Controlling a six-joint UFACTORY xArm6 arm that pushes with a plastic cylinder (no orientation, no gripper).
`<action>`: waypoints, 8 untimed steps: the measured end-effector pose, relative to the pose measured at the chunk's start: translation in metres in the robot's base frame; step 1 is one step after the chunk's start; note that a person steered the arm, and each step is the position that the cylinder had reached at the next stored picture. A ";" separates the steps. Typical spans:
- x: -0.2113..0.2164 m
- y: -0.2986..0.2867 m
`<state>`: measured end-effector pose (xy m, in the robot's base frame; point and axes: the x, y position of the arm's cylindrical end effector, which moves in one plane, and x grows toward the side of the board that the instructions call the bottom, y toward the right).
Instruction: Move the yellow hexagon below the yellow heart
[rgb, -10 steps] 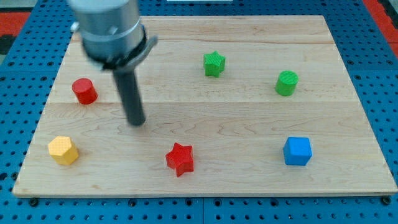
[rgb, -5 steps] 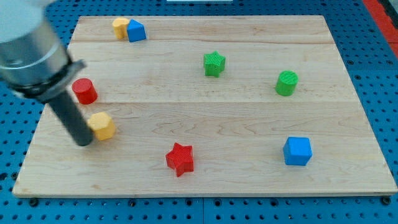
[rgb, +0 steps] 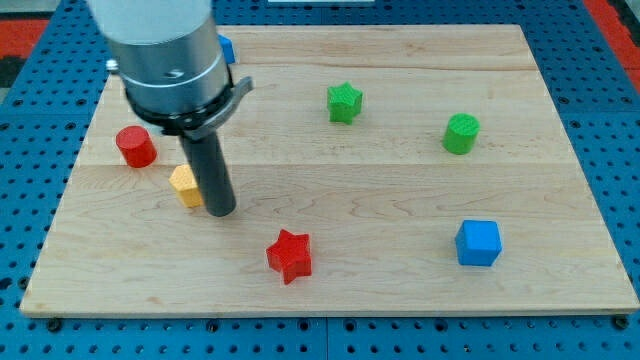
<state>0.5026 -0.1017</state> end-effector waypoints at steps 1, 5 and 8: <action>-0.001 0.009; -0.082 -0.074; -0.017 0.041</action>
<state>0.4854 -0.0603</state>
